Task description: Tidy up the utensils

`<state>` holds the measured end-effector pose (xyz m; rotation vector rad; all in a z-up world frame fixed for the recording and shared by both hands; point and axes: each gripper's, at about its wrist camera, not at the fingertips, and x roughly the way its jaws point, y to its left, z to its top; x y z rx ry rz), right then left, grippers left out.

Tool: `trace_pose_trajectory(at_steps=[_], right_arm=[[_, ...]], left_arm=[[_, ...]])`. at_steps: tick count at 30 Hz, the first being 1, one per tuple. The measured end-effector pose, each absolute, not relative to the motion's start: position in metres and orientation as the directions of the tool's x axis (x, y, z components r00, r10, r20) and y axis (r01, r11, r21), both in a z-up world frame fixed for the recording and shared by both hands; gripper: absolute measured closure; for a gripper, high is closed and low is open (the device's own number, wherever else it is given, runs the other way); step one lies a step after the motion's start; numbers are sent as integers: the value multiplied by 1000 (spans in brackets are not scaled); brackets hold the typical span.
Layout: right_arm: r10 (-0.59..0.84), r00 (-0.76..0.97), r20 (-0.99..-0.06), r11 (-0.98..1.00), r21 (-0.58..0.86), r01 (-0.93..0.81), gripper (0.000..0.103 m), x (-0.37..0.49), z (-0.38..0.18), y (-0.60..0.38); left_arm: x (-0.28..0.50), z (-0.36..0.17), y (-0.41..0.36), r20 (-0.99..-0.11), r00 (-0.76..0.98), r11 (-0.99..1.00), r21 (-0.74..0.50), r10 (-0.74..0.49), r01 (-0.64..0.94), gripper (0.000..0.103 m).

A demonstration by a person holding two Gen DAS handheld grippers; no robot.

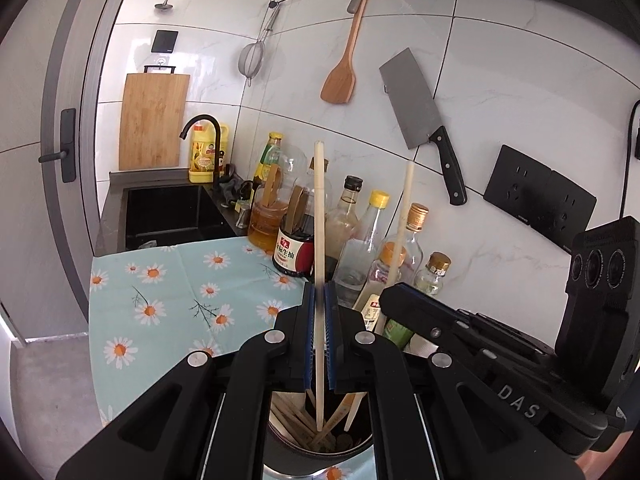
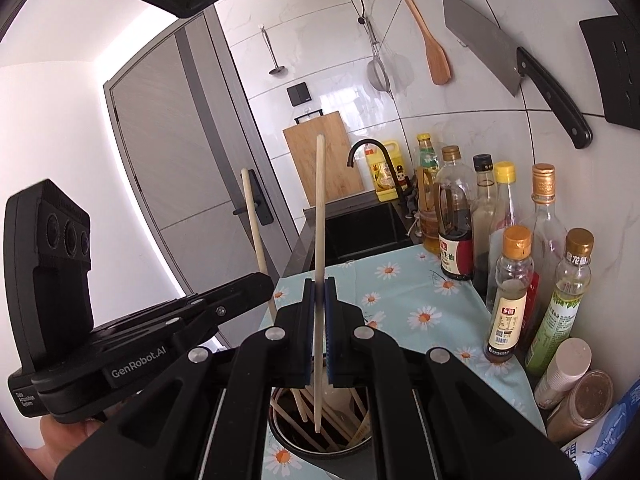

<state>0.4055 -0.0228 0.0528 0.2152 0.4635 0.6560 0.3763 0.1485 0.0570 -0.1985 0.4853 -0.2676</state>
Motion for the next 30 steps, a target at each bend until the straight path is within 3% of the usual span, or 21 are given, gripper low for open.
trace_pose_trajectory(at_steps=[7, 9, 12, 19, 30], right_arm=[[616, 686, -387, 787, 342, -513, 97, 409, 41, -24], [604, 689, -400, 796, 338, -502, 88, 409, 41, -25], [606, 684, -406, 795, 342, -501, 86, 408, 41, -28], [616, 677, -403, 788, 337, -516, 86, 395, 46, -29], [628, 671, -395, 778, 338, -530, 77, 361, 57, -41]], left_arm=[[374, 44, 147, -473, 832, 949, -255, -291, 187, 97], [373, 41, 149, -482, 829, 950, -258, -283, 175, 97], [371, 39, 154, -487, 829, 952, -263, -274, 160, 97], [356, 42, 158, -490, 834, 957, -254, -254, 142, 97], [311, 48, 150, -502, 833, 965, -221, -234, 138, 97]])
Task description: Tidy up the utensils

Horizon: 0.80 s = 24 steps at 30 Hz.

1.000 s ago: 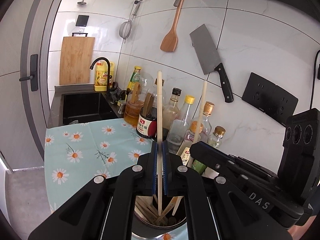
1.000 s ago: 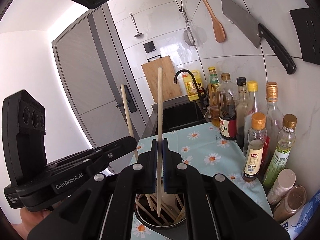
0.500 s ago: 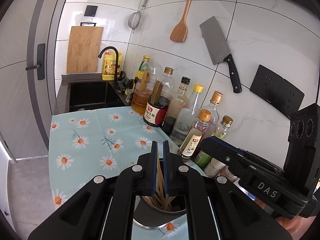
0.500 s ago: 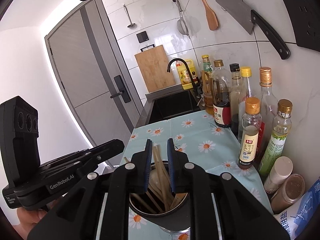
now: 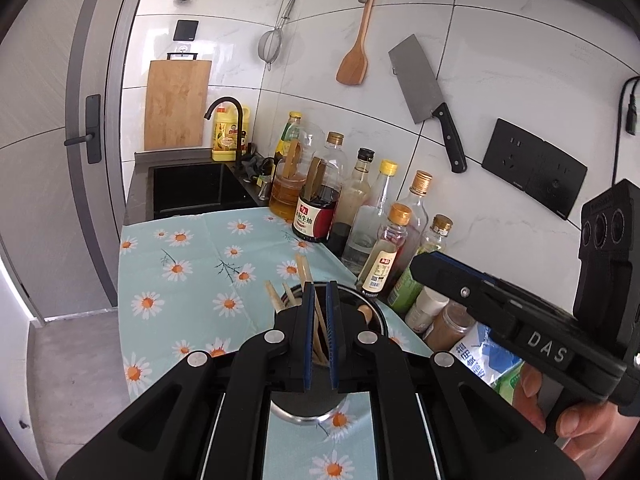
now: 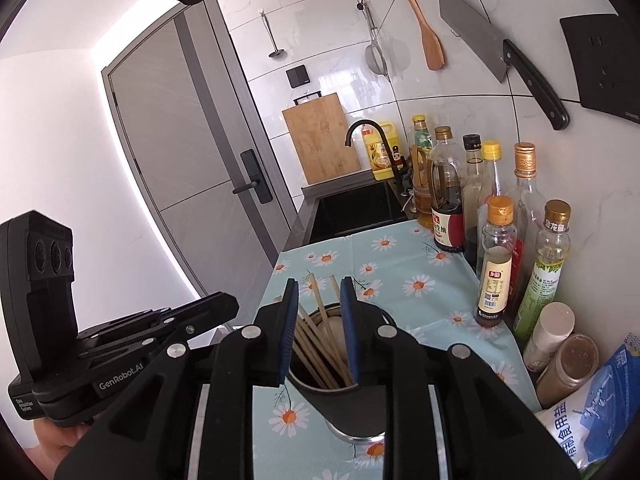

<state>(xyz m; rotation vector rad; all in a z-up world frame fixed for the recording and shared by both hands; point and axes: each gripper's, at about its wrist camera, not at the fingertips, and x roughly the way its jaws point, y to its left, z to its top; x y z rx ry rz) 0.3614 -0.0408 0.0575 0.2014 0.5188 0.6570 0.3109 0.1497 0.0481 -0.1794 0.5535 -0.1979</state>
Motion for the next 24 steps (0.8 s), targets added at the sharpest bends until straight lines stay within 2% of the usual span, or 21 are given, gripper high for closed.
trace_pose_trajectory(at_steps=[5, 6, 7, 8, 12, 15, 17, 19, 24], right_arm=[[635, 657, -408, 773, 346, -532, 69, 339, 54, -57], [635, 654, -412, 772, 343, -534, 69, 335, 53, -59], [632, 652, -418, 775, 338, -535, 68, 330, 51, -62], [628, 651, -426, 778, 332, -533, 63, 325, 49, -65], [616, 643, -456, 787, 317, -530, 60, 305, 39, -78], [598, 653, -466, 800, 298, -520, 50, 289, 32, -88], [586, 658, -473, 808, 282, -517, 39, 278, 28, -95], [577, 662, -479, 814, 271, -514, 36, 270, 24, -100], [566, 662, -491, 821, 270, -502, 25, 248, 12, -116]], left_arm=[[280, 39, 141, -525, 823, 972, -196, -217, 132, 94], [272, 37, 139, -529, 823, 975, -186, -207, 125, 81], [264, 36, 138, -527, 826, 976, -181, -198, 118, 64], [258, 35, 138, -523, 830, 977, -180, -194, 115, 60], [227, 31, 130, -522, 833, 981, -155, -184, 120, 60], [211, 26, 124, -528, 829, 981, -150, -184, 123, 59], [197, 19, 120, -541, 819, 980, -154, -189, 125, 52], [185, 12, 116, -550, 814, 981, -149, -188, 125, 47], [165, -6, 107, -591, 783, 979, -161, -196, 124, 47]])
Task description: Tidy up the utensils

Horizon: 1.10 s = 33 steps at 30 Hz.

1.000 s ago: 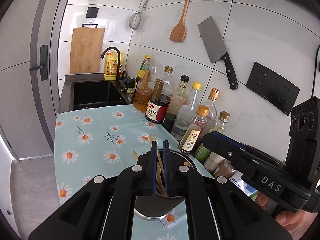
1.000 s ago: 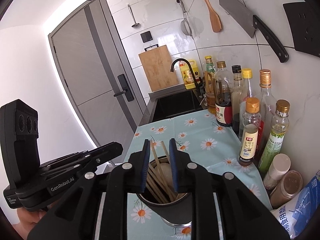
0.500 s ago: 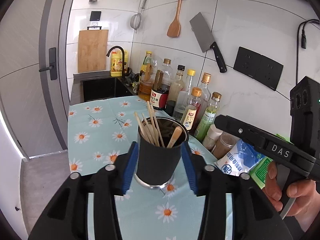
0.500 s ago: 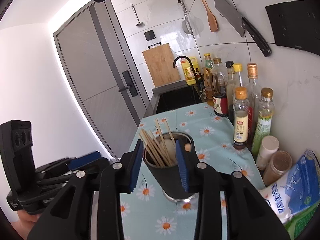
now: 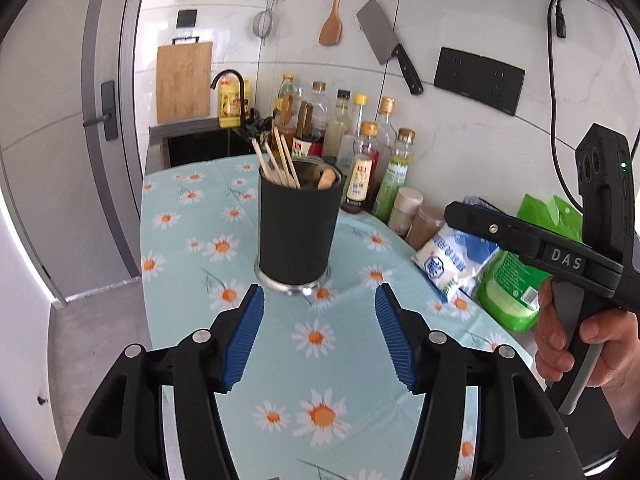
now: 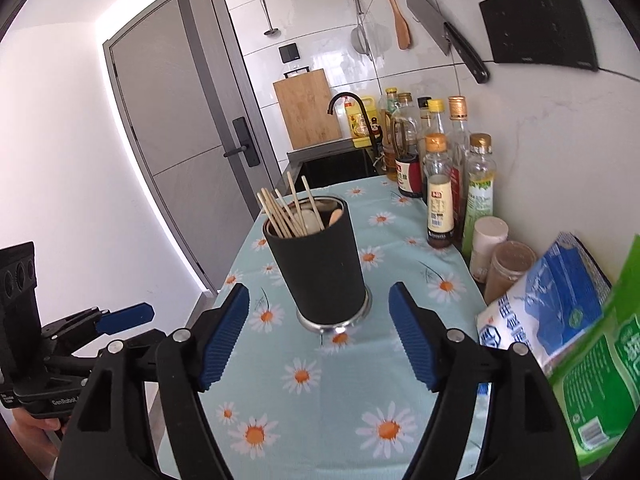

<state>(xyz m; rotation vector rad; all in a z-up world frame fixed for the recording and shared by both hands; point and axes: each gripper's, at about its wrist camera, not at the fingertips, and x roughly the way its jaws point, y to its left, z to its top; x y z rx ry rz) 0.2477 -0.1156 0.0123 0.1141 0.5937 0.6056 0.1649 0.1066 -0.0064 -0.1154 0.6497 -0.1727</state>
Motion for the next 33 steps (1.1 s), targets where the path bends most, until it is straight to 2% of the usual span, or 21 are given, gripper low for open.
trace_pose_trajectory(at_steps=[1, 3, 5, 10, 14, 17, 25, 33], right_arm=[[565, 664, -490, 822, 267, -503, 21, 244, 11, -118], [561, 670, -486, 824, 258, -504, 19, 234, 8, -123], [559, 671, -488, 826, 257, -501, 9, 227, 6, -128], [552, 656, -514, 832, 285, -477, 6, 217, -5, -140], [536, 648, -541, 841, 281, -462, 6, 211, -18, -149], [515, 637, -574, 853, 267, -449, 6, 208, -27, -151], [513, 590, -624, 844, 242, -478, 6, 192, -47, -154], [501, 575, -646, 843, 215, -492, 6, 181, -56, -159]], left_arm=[[162, -10, 106, -600, 774, 977, -172, -203, 124, 47], [156, -16, 103, -614, 764, 978, -172, -199, 117, 47], [149, -24, 101, -629, 750, 977, -180, -203, 113, 41], [130, -39, 96, -644, 742, 978, -191, -188, 83, 22], [119, -49, 92, -666, 724, 977, -207, -181, 54, 21], [109, -54, 85, -682, 715, 984, -176, -151, 39, 11], [92, -66, 78, -720, 686, 988, -153, -102, -13, 7], [84, -73, 76, -742, 663, 982, -179, -99, -54, 7]])
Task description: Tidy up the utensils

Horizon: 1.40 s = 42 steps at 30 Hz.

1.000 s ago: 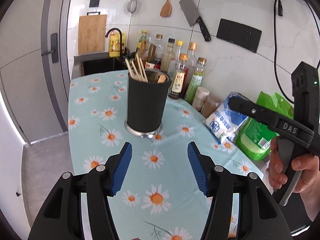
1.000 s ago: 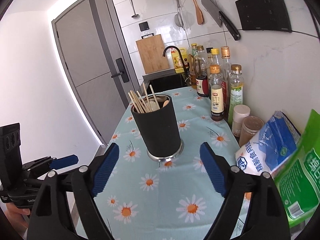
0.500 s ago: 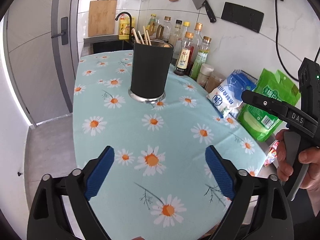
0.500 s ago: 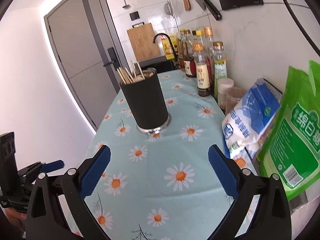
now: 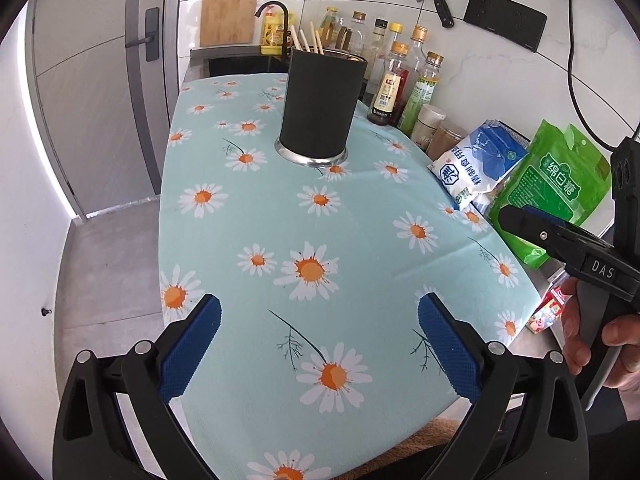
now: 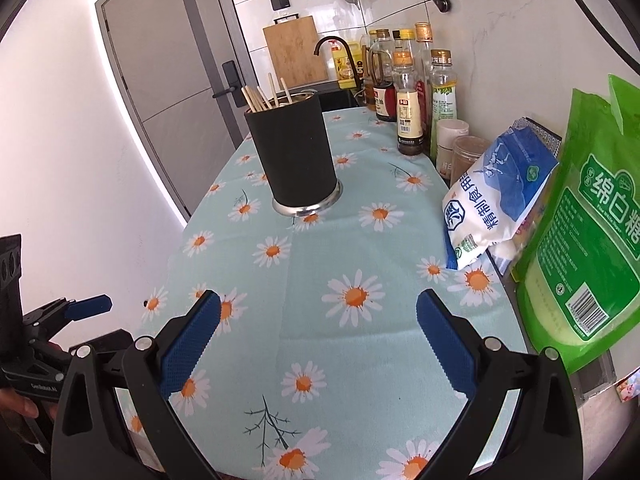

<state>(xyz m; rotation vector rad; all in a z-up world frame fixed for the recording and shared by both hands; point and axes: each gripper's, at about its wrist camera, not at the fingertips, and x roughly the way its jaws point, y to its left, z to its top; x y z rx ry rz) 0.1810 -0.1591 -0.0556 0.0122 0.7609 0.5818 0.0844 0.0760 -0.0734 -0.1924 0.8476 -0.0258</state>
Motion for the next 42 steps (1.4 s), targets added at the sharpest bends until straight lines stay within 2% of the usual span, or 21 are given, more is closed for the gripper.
trace_pose_trajectory(at_steps=[19, 42], right_arm=[[505, 545, -669, 827, 194, -528, 6, 170, -64, -158], [490, 535, -688, 831, 183, -525, 6, 168, -67, -150]], left_arm=[[86, -71, 60, -752, 654, 984, -163, -79, -68, 7], [84, -73, 63, -759, 638, 979, -200, -128, -41, 7]])
